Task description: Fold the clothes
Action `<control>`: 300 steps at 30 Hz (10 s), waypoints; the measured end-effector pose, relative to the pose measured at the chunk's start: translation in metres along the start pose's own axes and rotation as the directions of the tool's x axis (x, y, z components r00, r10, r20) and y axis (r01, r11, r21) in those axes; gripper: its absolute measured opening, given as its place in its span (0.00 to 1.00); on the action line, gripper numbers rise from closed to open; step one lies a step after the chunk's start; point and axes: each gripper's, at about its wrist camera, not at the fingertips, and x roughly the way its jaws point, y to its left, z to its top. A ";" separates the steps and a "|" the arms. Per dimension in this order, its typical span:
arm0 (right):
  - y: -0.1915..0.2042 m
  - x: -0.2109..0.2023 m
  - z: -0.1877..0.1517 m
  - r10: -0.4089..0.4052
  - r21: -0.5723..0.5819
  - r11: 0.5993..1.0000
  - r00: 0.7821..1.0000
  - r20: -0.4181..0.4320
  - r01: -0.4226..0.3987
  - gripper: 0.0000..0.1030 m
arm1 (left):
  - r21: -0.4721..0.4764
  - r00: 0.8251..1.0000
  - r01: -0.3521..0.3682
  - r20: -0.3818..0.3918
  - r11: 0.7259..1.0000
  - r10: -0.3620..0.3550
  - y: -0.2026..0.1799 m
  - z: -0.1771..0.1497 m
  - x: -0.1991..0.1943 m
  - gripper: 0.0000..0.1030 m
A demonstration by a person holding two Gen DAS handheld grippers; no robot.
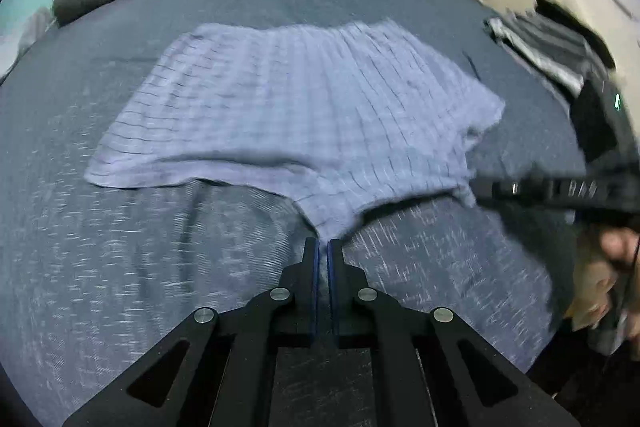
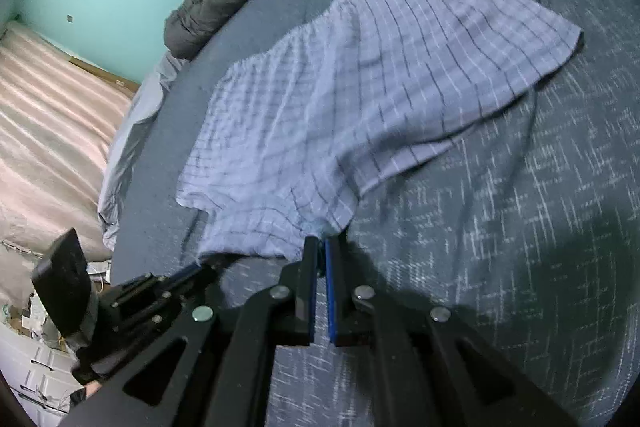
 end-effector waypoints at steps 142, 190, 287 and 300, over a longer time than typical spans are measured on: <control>-0.019 0.025 0.006 -0.029 0.056 0.998 1.000 -0.008 0.030 0.05 | -0.641 0.987 0.025 0.139 0.767 0.084 0.218 0.037 0.019 0.03; -0.149 -0.067 0.065 -0.281 0.368 0.921 0.871 0.403 0.127 0.01 | -0.634 0.986 0.003 0.130 0.773 0.102 0.216 0.031 0.027 0.04; -0.102 -0.049 0.081 -0.142 0.155 0.982 0.961 0.238 0.107 0.03 | -0.100 0.996 -0.024 -0.091 0.995 0.015 -0.065 0.273 0.191 0.43; -0.102 -0.061 0.077 -0.137 0.158 0.982 0.958 0.253 0.099 0.03 | -0.089 0.989 -0.046 -0.144 0.995 0.033 -0.076 0.277 0.212 0.26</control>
